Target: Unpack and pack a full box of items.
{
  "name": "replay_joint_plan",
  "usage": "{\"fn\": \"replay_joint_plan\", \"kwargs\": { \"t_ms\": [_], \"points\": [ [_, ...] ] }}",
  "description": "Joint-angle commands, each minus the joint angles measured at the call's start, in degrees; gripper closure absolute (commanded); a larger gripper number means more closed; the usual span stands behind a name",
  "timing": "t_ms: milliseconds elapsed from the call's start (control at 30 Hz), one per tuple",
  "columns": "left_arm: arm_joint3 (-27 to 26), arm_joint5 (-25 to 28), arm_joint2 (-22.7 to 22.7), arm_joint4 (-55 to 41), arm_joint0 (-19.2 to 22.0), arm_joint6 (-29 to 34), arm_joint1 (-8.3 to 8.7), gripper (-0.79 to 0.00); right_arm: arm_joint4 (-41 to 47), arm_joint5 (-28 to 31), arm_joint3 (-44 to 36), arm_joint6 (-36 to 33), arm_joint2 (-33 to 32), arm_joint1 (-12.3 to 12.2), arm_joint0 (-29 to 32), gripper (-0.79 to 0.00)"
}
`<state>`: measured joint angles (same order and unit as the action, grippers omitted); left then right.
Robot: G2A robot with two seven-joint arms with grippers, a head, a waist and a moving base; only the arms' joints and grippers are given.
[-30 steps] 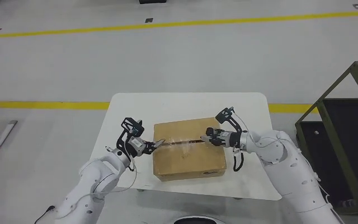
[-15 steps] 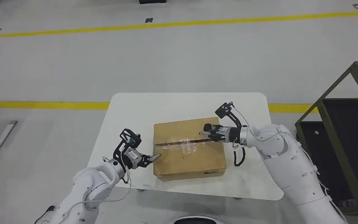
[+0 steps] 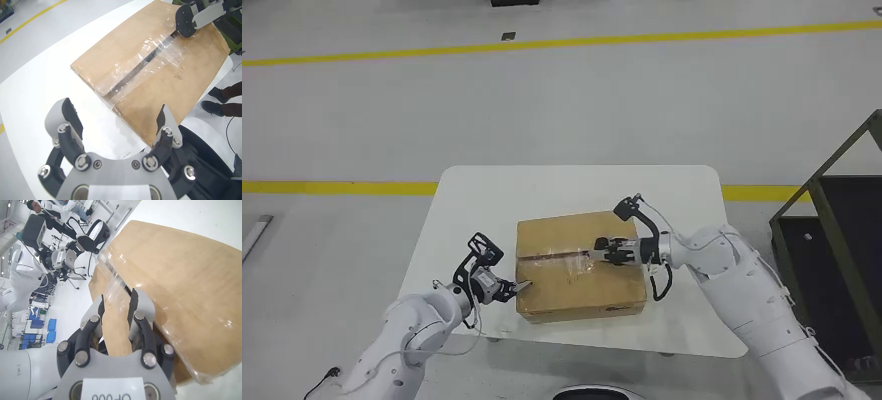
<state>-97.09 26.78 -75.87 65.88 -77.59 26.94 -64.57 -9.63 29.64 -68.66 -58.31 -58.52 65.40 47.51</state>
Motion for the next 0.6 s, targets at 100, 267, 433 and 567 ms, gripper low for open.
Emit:
{"fn": "replay_joint_plan", "kwargs": {
  "t_ms": [100,267,433,567],
  "points": [
    [1.44,-0.79,1.0,0.28,1.35,1.04,-0.1,-0.785,0.76,-0.69,3.57,0.55,2.41,0.78,-1.58,-0.348],
    [2.04,-1.16,1.58,0.79,2.09,0.95,-0.12,-0.785,0.63,-0.88,5.47,0.78,3.95,1.33,-3.17,-0.351],
    [2.3,-1.77,1.87,1.49,2.22,0.56,-0.1,-0.785,0.67,-1.21,6.5,0.19,3.48,1.1,-3.58,-0.369],
    [2.28,-2.03,1.9,1.66,2.1,0.33,-0.06,-0.785,0.77,-1.71,6.03,-0.09,3.24,0.91,-3.25,-0.382]
  ]
}}
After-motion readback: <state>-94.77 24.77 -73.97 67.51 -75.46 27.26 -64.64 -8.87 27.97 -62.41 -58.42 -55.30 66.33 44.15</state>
